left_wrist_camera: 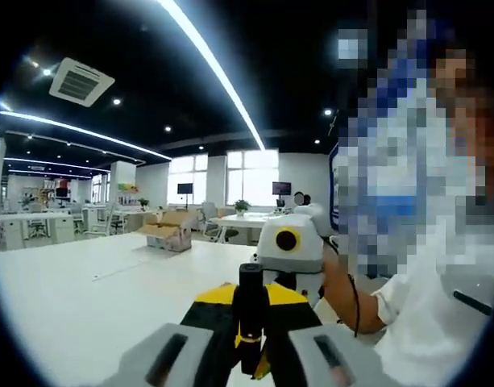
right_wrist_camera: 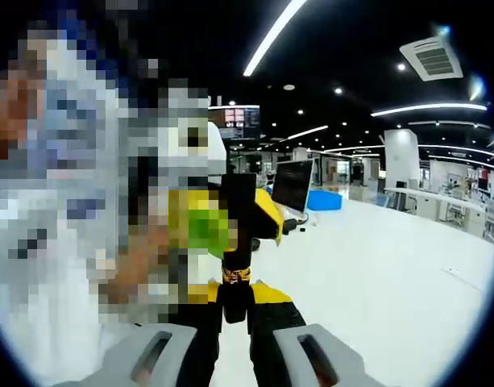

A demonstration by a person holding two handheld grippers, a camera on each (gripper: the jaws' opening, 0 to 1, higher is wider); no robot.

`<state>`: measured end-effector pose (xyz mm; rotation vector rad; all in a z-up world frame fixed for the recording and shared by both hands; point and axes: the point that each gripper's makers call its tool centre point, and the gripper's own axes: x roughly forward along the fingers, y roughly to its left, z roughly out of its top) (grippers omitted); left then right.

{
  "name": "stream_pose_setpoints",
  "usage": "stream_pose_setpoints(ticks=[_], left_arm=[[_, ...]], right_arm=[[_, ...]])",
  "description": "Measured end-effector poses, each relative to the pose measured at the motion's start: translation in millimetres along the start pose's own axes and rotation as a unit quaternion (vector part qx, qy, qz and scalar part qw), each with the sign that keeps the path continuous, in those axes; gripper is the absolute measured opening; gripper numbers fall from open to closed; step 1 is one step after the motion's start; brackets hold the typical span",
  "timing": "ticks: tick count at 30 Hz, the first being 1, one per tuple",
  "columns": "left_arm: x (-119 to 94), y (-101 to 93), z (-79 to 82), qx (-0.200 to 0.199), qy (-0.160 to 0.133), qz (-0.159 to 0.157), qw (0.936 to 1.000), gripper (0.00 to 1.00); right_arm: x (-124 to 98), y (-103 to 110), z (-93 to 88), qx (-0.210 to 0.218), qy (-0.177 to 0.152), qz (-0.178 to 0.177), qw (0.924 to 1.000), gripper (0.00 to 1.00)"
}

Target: Unscrew the lipstick cap, remove the lipstick, and put the cap back on the lipstick

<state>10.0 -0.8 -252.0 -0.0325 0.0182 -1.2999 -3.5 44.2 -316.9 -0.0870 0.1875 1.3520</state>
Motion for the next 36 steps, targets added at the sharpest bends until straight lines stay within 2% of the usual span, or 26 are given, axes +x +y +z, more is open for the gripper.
stream_pose_setpoints(ticks=[3,19,26,31,33,36], left_arm=[[0.5,2.6,2.6,-0.014,-0.004,-0.001,0.9999,0.13],[1.7,10.3,21.4,-0.023,-0.023,-0.025,0.9991,0.13],[-0.7,12.1,41.7,-0.023,-0.042,-0.037,0.9981,0.13],[-15.0,20.7,58.8,-0.008,-0.063,-0.018,0.9978,0.13],[-21.9,26.3,58.8,-0.007,-0.067,-0.009,0.9977,0.13],[-34.6,40.7,55.0,-0.003,-0.071,0.024,0.9972,0.13]], right_arm=[[0.2,-0.4,-1.6,0.001,0.002,0.0,1.0,0.11],[7.0,-2.6,-18.4,0.011,0.027,0.014,0.9995,0.11],[8.1,-1.9,-24.2,0.015,0.036,0.021,0.999,0.11],[2.7,-3.9,-21.3,0.016,0.031,0.018,0.9992,0.11],[0.3,-4.1,-19.9,0.012,0.03,0.015,0.9994,0.11],[-5.0,-5.7,-15.8,0.008,0.025,0.011,0.9996,0.11]])
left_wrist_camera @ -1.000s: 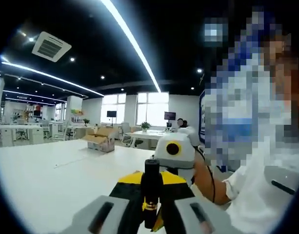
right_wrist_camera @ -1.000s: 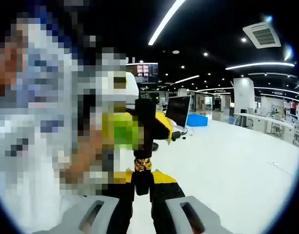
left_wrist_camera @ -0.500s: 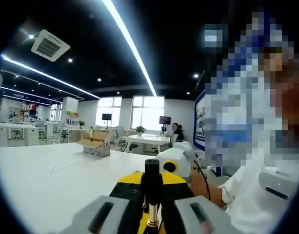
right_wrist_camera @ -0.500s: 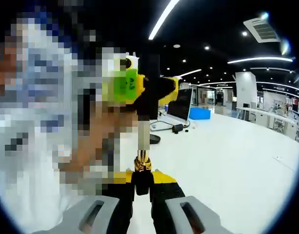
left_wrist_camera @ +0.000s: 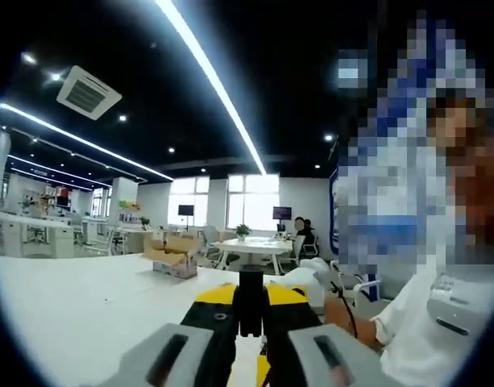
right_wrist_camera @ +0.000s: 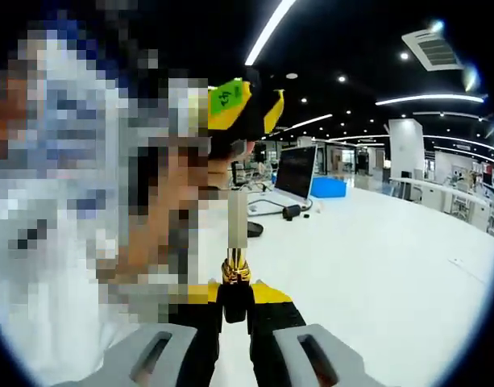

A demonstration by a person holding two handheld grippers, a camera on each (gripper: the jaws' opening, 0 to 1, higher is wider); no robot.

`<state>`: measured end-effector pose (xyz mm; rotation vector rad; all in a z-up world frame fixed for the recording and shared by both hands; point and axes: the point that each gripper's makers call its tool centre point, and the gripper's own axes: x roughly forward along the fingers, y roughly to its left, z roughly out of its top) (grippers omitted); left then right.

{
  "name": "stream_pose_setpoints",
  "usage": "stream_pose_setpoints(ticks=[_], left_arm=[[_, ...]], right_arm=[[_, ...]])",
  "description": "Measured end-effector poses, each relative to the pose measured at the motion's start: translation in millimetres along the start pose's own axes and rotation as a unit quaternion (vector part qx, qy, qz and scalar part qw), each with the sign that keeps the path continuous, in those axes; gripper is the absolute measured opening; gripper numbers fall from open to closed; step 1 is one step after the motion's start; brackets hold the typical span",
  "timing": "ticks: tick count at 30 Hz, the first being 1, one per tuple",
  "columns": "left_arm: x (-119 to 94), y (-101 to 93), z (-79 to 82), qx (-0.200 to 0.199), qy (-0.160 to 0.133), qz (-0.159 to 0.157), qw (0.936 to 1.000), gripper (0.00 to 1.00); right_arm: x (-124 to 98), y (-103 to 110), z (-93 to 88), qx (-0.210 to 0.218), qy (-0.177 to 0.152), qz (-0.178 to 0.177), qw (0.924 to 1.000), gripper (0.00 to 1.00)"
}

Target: Unscrew the lipstick cap, remove the lipstick, and put the cap back on the lipstick

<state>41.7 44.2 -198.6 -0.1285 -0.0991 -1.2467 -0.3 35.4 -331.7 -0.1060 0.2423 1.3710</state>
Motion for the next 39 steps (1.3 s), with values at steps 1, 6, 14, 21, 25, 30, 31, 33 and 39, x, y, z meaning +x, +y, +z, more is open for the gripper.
stream_pose_setpoints(ticks=[1,6,14,21,25,30,31,33,39], left_arm=[[-2.8,2.7,-0.4,0.001,-0.002,0.006,1.0,0.13],[-24.4,27.8,-7.7,0.006,-0.016,0.055,0.9983,0.13],[-50.9,67.1,-39.0,0.014,-0.031,0.111,0.9933,0.13],[-63.8,108.2,-100.1,0.01,0.009,0.159,0.9871,0.13],[-67.8,118.6,-131.9,0.0,0.035,0.167,0.9853,0.13],[-67.8,120.6,-156.9,-0.024,0.077,0.166,0.9828,0.13],[-67.0,117.8,-163.7,-0.043,0.087,0.158,0.9826,0.13],[-63.7,117.2,-174.1,-0.06,0.09,0.146,0.9834,0.13],[-57.0,104.4,-182.8,-0.06,0.114,0.139,0.9819,0.13]], right_arm=[[-1.2,-0.3,0.9,-0.001,-0.001,-0.001,1.0,0.11],[-12.1,-5.6,5.3,-0.005,-0.009,-0.015,0.9998,0.11],[-21.2,-14.1,8.8,0.0,-0.019,-0.027,0.9995,0.11],[-22.0,-17.2,8.0,0.004,-0.02,-0.03,0.9993,0.11],[-22.3,-18.4,7.5,0.006,-0.021,-0.032,0.9993,0.11],[-21.3,-20.0,6.0,0.009,-0.02,-0.032,0.9992,0.11],[-21.1,-19.6,6.1,0.009,-0.02,-0.032,0.9992,0.11],[-20.3,-18.6,6.0,0.009,-0.021,-0.029,0.9993,0.11],[-19.2,-18.0,4.2,0.009,-0.018,-0.028,0.9994,0.11]])
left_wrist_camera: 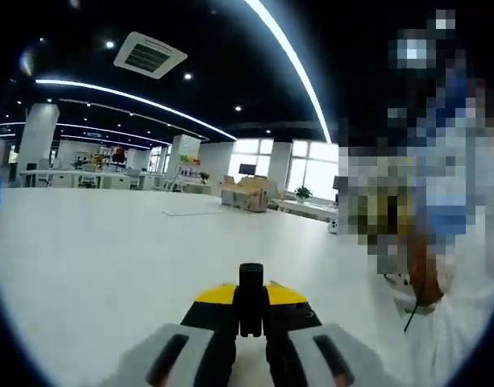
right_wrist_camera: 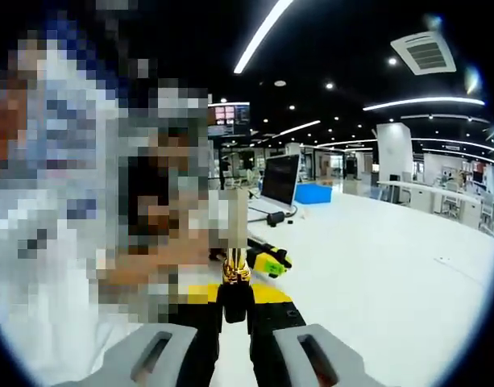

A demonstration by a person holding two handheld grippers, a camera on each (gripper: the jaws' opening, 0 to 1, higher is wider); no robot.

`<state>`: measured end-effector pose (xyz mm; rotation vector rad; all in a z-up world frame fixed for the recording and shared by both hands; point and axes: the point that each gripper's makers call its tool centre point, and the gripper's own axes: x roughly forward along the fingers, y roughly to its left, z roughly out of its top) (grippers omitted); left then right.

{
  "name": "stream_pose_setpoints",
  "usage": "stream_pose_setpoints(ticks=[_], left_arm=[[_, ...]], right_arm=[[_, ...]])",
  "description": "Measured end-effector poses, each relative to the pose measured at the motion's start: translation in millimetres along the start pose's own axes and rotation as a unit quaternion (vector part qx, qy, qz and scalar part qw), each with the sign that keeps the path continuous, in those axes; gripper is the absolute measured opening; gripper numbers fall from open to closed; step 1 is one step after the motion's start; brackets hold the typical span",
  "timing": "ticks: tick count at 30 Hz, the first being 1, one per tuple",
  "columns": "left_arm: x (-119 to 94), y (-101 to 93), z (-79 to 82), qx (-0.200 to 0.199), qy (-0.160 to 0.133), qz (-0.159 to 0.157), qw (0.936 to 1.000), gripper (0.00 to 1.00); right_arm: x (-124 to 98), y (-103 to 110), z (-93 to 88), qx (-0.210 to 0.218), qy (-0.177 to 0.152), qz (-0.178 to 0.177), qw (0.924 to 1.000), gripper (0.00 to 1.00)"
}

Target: Unscrew the lipstick cap, remove the lipstick, and put the cap back on the lipstick

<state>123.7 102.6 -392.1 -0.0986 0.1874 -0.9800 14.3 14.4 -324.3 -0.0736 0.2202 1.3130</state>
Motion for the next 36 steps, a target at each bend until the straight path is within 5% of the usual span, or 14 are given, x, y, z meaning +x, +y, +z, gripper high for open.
stream_pose_setpoints(ticks=[3,18,22,28,36], left_arm=[[2.3,-4.6,-12.7,0.012,0.032,-0.002,0.9994,0.13],[2.6,-9.6,-24.3,0.057,0.054,-0.01,0.9969,0.13],[4.0,-4.3,-38.3,0.072,0.093,0.001,0.993,0.2],[1.1,4.0,-33.0,0.066,0.083,0.001,0.9944,0.22],[-1.6,8.1,-16.8,0.044,0.047,-0.009,0.9979,0.51]], right_arm=[[0.1,-0.2,-0.4,0.0,0.0,0.0,1.0,0.11],[0.8,-0.1,-1.3,0.0,0.001,0.001,1.0,0.11],[1.1,0.0,-1.5,0.0,0.002,0.001,1.0,0.11],[0.1,-0.1,-0.9,0.0,0.0,0.0,1.0,0.11],[0.1,-0.9,-0.8,0.0,0.001,0.001,1.0,0.11]])
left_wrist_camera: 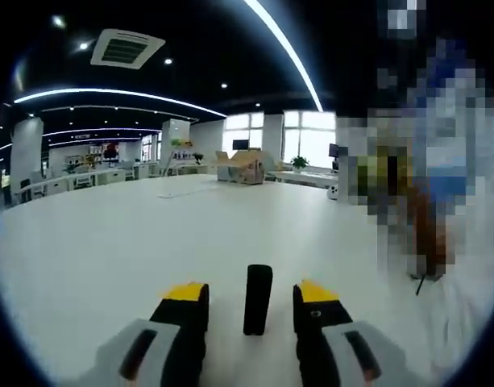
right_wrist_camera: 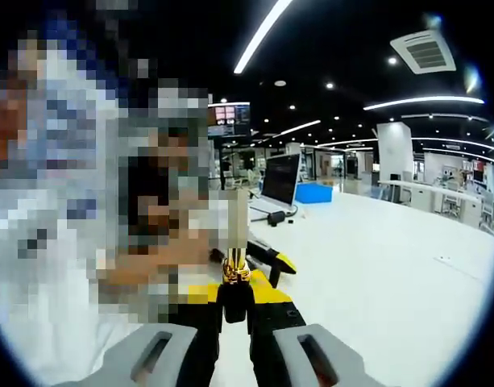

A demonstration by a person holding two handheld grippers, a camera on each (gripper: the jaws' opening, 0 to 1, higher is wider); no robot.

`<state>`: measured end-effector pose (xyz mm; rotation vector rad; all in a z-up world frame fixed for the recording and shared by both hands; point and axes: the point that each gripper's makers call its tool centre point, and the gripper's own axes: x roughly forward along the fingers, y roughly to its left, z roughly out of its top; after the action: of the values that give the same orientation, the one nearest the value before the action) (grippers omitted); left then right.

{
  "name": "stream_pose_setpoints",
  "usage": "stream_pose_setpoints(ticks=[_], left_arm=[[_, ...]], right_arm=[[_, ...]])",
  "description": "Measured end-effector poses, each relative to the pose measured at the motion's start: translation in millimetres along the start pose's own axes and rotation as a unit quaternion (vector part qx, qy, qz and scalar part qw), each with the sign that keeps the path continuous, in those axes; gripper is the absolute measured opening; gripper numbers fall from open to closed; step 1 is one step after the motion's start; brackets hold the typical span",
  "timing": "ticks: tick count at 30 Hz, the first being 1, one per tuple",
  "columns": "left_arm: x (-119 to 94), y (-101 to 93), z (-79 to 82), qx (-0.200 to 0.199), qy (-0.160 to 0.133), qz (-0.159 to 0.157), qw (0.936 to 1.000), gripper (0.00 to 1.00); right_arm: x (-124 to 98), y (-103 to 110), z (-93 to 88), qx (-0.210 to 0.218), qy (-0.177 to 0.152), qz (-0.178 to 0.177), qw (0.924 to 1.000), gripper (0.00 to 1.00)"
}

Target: Unscrew the lipstick cap, remove the lipstick, and put the cap back on the lipstick

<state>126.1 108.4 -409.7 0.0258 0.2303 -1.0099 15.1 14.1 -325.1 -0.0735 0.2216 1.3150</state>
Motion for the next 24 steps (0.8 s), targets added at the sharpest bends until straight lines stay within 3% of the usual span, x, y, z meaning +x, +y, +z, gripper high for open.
stream_pose_setpoints(ticks=[4,8,11,17,19,24], left_arm=[[-4.0,-3.0,14.1,-0.001,-0.037,-0.009,0.9993,0.66],[-10.9,-7.9,26.0,0.002,-0.042,-0.004,0.9991,0.85],[-20.7,-14.0,43.2,-0.001,-0.047,-0.005,0.9989,0.9],[-49.3,-66.6,97.1,0.023,-0.066,-0.031,0.9971,0.84],[-56.9,-78.5,118.8,0.042,-0.097,-0.027,0.994,0.81],[-62.8,-104.4,142.5,0.051,-0.105,-0.04,0.9923,0.79]], right_arm=[[0.1,0.1,0.5,-0.001,0.0,0.002,1.0,0.11],[-0.3,-0.5,1.1,0.0,-0.001,0.002,1.0,0.11],[-1.8,1.4,1.5,-0.004,0.001,0.001,1.0,0.11],[-3.7,5.7,4.8,-0.009,-0.001,0.003,1.0,0.11],[-3.9,6.3,4.6,-0.009,0.0,0.004,1.0,0.11],[-5.0,9.6,9.4,-0.007,-0.005,0.006,0.9999,0.11]])
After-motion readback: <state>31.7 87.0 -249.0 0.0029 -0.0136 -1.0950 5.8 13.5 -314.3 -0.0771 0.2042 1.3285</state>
